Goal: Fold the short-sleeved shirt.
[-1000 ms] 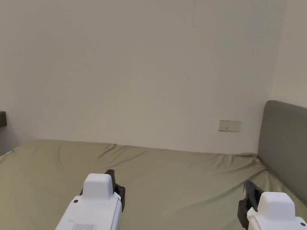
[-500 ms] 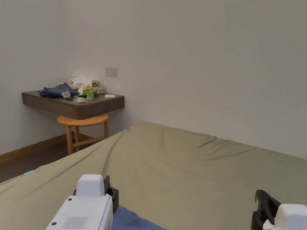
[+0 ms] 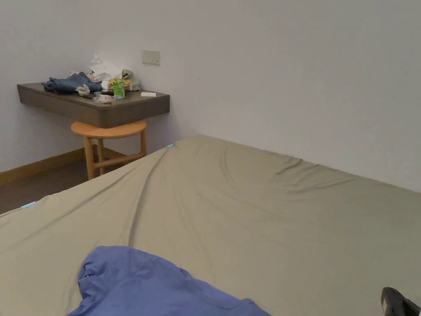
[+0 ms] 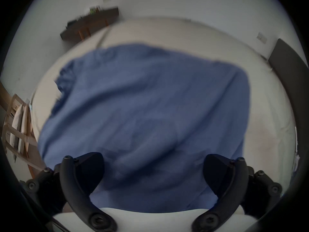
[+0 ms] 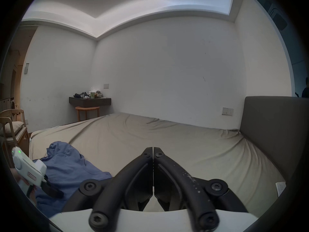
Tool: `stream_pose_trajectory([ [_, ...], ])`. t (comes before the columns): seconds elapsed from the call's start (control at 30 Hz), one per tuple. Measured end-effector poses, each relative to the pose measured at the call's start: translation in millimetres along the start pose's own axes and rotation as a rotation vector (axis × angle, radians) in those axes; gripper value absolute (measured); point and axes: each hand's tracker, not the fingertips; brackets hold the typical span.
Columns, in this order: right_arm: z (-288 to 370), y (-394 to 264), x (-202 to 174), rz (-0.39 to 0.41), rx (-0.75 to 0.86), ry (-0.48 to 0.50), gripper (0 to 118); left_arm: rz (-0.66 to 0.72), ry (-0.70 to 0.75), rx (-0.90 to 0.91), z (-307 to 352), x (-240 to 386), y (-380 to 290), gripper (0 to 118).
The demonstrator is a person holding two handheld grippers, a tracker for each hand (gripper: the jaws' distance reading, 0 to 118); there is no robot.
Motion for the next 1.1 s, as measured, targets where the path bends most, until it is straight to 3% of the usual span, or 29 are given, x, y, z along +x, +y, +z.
stream_pose_trajectory([
  [0.1,-4.6,-5.6,0.5,0.006,-0.025,-0.005,1,0.072,-0.015,-0.026,-34.6,-26.4,9.8,113],
  [0.13,-5.8,-6.9,1.2,0.005,-0.031,-0.005,1,0.047,0.045,0.098,-31.4,-33.5,19.8,105],
  [0.17,-6.9,-7.8,1.8,0.003,-0.035,-0.006,1,0.040,0.048,0.100,-19.1,-20.2,16.0,94],
  [0.2,-8.3,-8.4,2.2,-0.003,-0.040,-0.007,1,0.027,0.045,0.109,-13.9,-17.2,15.6,81],
  [0.27,-9.3,-8.9,2.5,-0.017,-0.045,-0.009,1,0.019,0.018,0.064,-7.2,-14.0,12.2,21],
  [0.3,-9.0,-8.9,2.8,-0.026,-0.046,-0.013,1,0.013,0.051,0.096,0.0,-20.3,16.5,1],
  [0.33,-8.0,-8.9,3.4,-0.036,-0.045,-0.013,1,0.015,0.114,0.133,0.7,-21.8,14.4,1],
  [0.4,-4.1,-8.2,4.8,-0.049,-0.040,-0.010,1,0.096,-0.014,0.114,5.1,-25.9,4.2,1],
  [0.43,-1.8,-7.8,6.4,-0.052,-0.038,-0.008,1,0.118,0.023,0.164,7.7,-30.0,3.5,1],
  [0.57,9.9,-7.1,17.1,-0.076,-0.009,-0.009,7,0.039,0.092,0.359,51.2,-6.6,-11.6,1],
  [0.7,32.1,-3.0,35.7,-0.131,0.064,-0.072,7,-0.037,0.225,0.681,102.6,2.8,-13.2,1],
  [0.9,80.1,11.2,70.7,-0.156,0.161,-0.134,1,-0.045,0.157,1.096,215.6,33.6,-9.2,1],
  [1.1,132.5,15.2,109.9,-0.118,0.236,-0.234,1,-0.209,-0.114,1.324,286.9,117.9,-10.0,1],
])
